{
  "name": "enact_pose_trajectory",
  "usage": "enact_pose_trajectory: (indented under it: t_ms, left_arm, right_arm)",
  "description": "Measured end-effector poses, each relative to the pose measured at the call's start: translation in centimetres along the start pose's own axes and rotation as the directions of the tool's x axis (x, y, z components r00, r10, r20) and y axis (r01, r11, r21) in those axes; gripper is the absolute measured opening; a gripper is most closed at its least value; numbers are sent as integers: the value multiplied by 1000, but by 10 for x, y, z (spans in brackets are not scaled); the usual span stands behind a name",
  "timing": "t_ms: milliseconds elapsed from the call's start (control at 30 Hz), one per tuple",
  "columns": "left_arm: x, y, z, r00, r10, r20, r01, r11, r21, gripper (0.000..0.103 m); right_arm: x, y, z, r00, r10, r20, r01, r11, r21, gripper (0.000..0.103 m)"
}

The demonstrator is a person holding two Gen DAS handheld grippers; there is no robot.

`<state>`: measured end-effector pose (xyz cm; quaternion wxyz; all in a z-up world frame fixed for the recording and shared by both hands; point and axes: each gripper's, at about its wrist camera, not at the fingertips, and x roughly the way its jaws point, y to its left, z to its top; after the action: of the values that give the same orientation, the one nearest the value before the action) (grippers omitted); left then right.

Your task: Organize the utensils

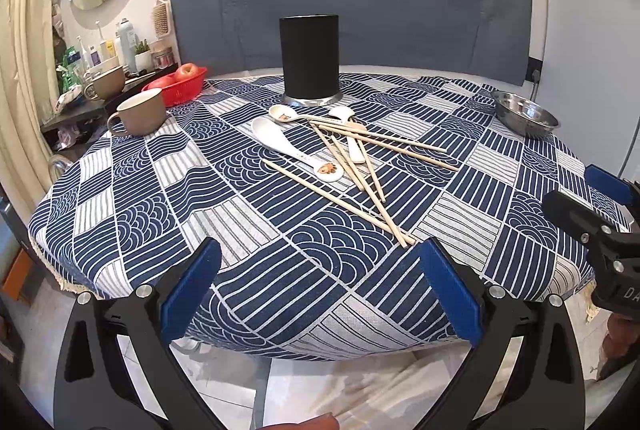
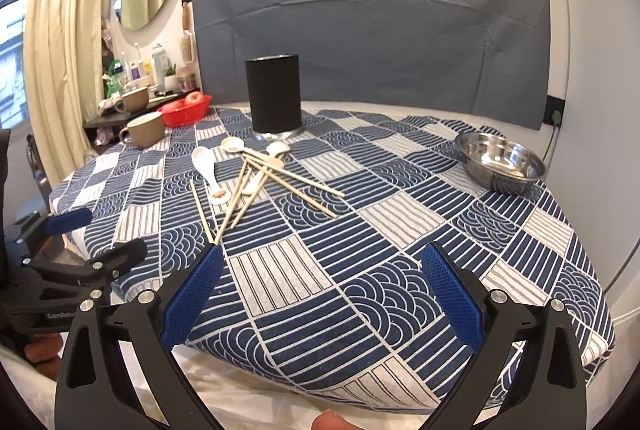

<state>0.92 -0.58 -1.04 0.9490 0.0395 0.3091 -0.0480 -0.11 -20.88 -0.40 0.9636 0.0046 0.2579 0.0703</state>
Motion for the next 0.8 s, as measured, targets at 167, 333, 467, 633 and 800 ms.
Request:
enact_pose_trajectory:
  t_ms: [167, 333, 467, 633, 800]
  left_arm:
    - [6, 0, 2, 1000, 18, -6, -18, 1000, 17, 97]
    - [15, -4, 7, 1000, 10, -6, -9, 997, 75, 97]
    - [27, -6, 11, 1000, 5, -28, -2, 996, 93, 97]
    - [39, -4, 20, 998, 28, -47, -23, 995, 95, 97]
    - [53, 2, 28, 996, 36, -79, -31, 997, 72, 97]
  right_arm:
    - [8, -2, -1, 1000, -9, -16, 9, 1000, 7, 95]
    - [18, -4, -3, 999, -43, -24, 43, 999, 2, 95]
    - [26, -5, -1, 999, -48, -23, 48, 999, -14, 95]
    - [34, -5, 8, 997, -72, -23, 71, 996, -55, 95]
    - [51, -12, 22, 997, -49, -64, 46, 997, -56, 95]
